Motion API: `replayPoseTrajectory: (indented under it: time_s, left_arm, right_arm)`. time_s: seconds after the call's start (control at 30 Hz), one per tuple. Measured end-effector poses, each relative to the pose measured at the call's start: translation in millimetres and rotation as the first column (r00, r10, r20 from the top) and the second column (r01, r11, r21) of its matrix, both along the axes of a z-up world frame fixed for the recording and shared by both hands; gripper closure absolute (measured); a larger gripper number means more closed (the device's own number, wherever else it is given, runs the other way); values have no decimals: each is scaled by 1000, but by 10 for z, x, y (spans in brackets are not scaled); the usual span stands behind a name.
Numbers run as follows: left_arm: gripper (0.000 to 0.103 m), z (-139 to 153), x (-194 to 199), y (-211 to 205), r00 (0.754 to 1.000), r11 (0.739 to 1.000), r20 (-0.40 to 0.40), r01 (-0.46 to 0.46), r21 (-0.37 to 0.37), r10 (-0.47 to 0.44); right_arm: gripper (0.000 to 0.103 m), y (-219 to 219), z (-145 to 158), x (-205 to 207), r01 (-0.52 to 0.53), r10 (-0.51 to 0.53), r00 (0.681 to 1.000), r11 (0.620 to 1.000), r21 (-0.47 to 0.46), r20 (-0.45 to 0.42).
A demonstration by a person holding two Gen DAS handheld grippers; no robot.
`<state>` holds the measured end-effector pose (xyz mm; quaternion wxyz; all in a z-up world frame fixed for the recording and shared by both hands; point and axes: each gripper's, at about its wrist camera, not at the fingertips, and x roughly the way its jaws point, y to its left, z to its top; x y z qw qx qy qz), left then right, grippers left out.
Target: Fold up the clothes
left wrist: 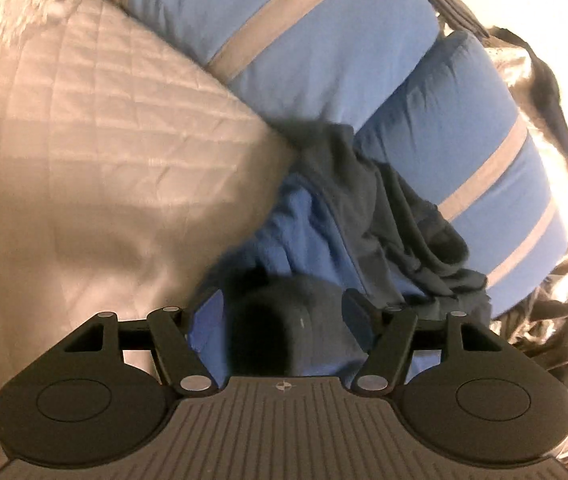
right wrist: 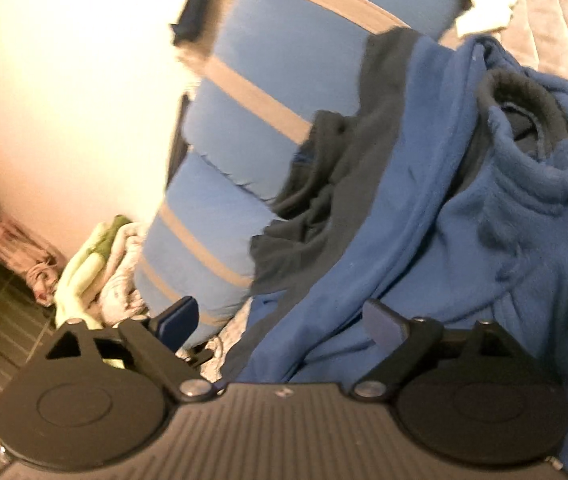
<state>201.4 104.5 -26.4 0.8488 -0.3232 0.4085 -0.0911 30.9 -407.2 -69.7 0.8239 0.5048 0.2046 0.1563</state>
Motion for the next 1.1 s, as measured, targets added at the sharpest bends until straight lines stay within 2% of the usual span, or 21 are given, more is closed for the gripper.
replayPoseTrajectory:
  time_s: [0.1, 0.2, 0.4, 0.53, 0.6, 0.67, 0.7, 0.83, 0.93, 1.0, 1.1]
  left_arm:
    - [42, -112, -52, -34, 1000, 999, -21, 1, -54, -2]
    - [42, -246, -65, -89, 998, 997, -58, 3, -74, -7]
    - [41, -462, -107, -120, 999, 993, -39, -7, -118, 3]
    - [43, -566, -139, -79, 998, 974, 7, -56, -218, 58]
    - [60, -638, -174, -15, 993, 951, 10, -112, -289, 120]
    - [83, -680, -189, 24, 988, 930, -9, -147, -336, 153]
    - [87, -668, -193, 26, 988, 928, -8, -150, -341, 157]
    - [92, -447, -214, -38, 988, 959, 80, -106, -261, 131]
    - [92, -334, -212, -50, 979, 971, 130, -132, -200, 159]
    - [92, -318, -184, -48, 977, 976, 132, -143, -165, 166]
    - [88, -417, -100, -67, 984, 983, 74, -151, -104, 159]
  right_arm:
    - [7, -5, -112, -75, -22, 23, 1000, 998, 63, -9]
    - [7, -27, -191, -79, -39, 42, 999, 993, 107, -21]
    - [6, 71, -107, -52, -88, 87, 996, 995, 55, 18]
    - [7, 76, -137, -32, -74, 74, 997, 996, 55, -9]
    - [7, 52, -162, -34, -68, 69, 998, 995, 74, -14]
    - [7, 42, -169, -15, -67, 68, 998, 995, 76, -12]
    - [7, 40, -171, -9, -67, 68, 998, 995, 73, -11]
    - [7, 34, -177, 0, -71, 73, 997, 994, 79, -16]
    - [7, 91, -158, 17, -93, 94, 995, 995, 33, -33]
    - [7, 140, -140, 21, -109, 108, 993, 994, -9, -41]
    - [7, 202, -123, 12, -128, 125, 991, 990, -53, -48]
